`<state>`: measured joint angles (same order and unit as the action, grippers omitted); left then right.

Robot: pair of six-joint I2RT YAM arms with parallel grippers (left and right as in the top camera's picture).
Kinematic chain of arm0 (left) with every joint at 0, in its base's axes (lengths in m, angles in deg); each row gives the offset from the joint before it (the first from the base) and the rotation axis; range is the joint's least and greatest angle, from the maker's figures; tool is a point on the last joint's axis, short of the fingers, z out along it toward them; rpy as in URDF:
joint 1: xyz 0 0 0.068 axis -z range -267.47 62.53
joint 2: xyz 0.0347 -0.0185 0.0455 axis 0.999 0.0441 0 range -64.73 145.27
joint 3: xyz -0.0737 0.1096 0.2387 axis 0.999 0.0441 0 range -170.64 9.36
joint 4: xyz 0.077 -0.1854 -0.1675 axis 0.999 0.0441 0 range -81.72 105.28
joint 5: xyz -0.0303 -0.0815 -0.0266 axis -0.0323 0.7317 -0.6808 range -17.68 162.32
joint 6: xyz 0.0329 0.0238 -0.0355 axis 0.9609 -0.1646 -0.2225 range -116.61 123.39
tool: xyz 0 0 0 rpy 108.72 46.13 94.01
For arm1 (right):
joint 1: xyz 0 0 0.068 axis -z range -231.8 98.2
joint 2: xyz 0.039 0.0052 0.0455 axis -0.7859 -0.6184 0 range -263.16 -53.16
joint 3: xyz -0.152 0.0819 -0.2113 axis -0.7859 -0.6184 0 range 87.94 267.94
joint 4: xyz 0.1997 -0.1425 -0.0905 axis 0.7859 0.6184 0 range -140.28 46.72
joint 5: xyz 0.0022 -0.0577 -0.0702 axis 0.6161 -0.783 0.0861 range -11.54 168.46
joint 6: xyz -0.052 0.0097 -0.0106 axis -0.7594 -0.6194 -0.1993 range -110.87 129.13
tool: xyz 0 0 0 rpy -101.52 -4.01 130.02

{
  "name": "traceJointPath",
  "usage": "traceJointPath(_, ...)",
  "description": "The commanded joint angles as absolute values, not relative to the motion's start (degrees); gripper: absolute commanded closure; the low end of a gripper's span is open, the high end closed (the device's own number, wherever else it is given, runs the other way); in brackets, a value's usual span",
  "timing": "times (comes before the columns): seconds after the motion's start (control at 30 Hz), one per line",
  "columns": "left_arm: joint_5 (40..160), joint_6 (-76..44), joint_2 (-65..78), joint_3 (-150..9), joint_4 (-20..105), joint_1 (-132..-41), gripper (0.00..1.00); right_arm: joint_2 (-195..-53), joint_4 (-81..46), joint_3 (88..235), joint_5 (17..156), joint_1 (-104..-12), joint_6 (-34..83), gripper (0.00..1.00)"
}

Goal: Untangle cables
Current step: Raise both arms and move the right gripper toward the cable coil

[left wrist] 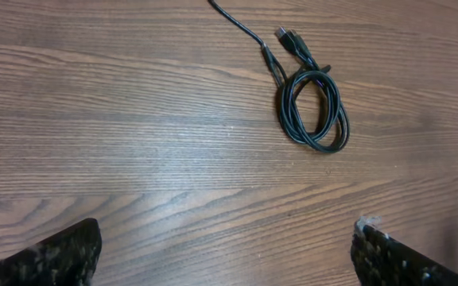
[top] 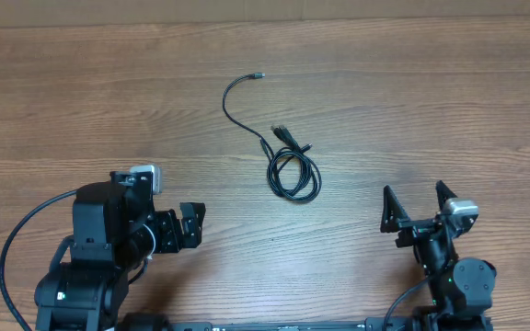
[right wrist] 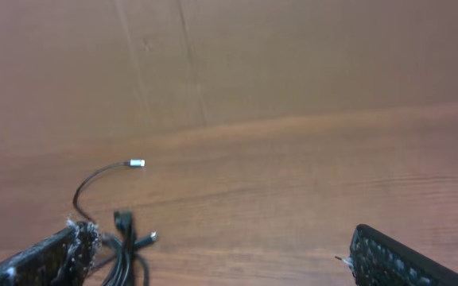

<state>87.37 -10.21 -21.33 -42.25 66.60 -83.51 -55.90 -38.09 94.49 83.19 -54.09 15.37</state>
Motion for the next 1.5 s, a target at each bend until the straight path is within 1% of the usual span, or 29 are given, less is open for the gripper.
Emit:
traceJointPath(0.0,88.5,-11.0,-21.3,-43.6,66.0,-84.0,0.00,-59.4,-35.1,100.0,83.7,-54.0,16.8,0.00)
traceJointPath(0.2,88.5,-11.0,-21.2,-43.6,65.0,-84.0,0.01,-69.0,-29.4,108.9,86.5,-54.0,16.8,0.00)
traceJointPath(0.4,88.3,-11.0,-21.0,-43.6,63.5,-84.0,0.00,-81.0,-20.5,120.8,89.5,-54.0,16.8,0.00)
traceJointPath(0.77,85.2,-10.8,-15.4,-43.6,63.5,-84.0,0.00,-103.3,4.0,146.0,92.7,-54.2,16.9,0.00)
traceJointPath(0.9,83.1,-10.8,-12.4,-43.6,63.7,-84.0,0.00,-111.8,13.4,155.1,92.7,-56.8,16.8,0.00)
traceJointPath(1.03,80.4,-10.8,-9.2,-43.6,64.5,-83.4,0.00,-119.3,18.8,161.8,90.1,-63.3,16.2,0.00)
traceJointPath(1.13,79.3,-11.0,-7.2,-43.6,65.7,-82.6,0.00,-123.2,19.6,164.3,83.7,-70.4,16.2,0.00)
traceJointPath(1.2,79.3,-11.0,-6.3,-43.6,66.6,-82.2,0.00,-124.8,17.3,164.3,80.2,-75.3,16.2,0.00)
traceJointPath(1.4,79.5,-11.0,-6.0,-43.6,67.6,-82.2,0.00,-127.2,8.5,164.1,88.9,-80.4,18.3,0.00)
traceJointPath(1.47,79.4,-11.0,-6.0,-43.6,67.4,-82.2,0.00,-128.7,6.2,164.1,89.5,-81.1,18.3,0.06)
